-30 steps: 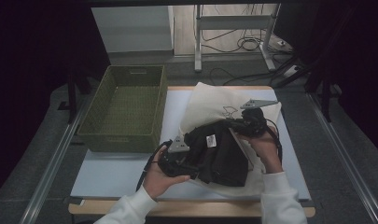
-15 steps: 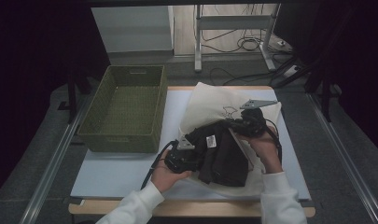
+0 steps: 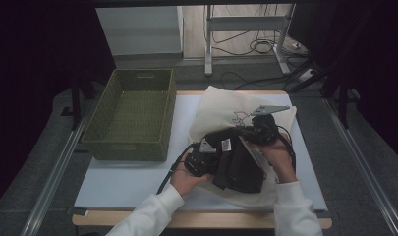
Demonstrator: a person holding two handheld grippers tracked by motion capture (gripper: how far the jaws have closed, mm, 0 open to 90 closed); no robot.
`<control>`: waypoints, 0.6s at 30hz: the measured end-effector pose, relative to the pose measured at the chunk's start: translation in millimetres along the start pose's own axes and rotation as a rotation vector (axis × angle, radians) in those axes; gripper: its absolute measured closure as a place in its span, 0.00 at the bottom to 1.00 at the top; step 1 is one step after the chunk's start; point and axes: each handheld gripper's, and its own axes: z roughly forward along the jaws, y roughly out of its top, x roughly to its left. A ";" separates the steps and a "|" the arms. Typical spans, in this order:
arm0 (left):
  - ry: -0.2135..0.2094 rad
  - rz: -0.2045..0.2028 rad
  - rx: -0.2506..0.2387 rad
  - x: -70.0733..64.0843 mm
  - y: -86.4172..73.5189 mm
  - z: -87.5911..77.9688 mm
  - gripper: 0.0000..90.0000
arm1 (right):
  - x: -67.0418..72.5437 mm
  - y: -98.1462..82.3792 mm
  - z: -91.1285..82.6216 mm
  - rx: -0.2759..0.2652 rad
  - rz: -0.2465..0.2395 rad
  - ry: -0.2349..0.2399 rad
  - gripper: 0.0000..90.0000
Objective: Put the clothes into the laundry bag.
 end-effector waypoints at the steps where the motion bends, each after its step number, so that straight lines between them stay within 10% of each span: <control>1: 0.008 0.001 0.002 0.1 2.1 0.9 0.81 | 0.2 0.1 0.0 0.000 -0.001 0.002 0.96; 11: 0.076 0.035 0.021 2.3 22.5 13.2 0.81 | 2.4 1.0 0.0 0.001 -0.004 0.013 0.96; 18: 0.049 0.006 -0.007 8.6 17.9 10.2 0.78 | -0.8 -0.4 0.6 -0.002 0.001 0.019 0.96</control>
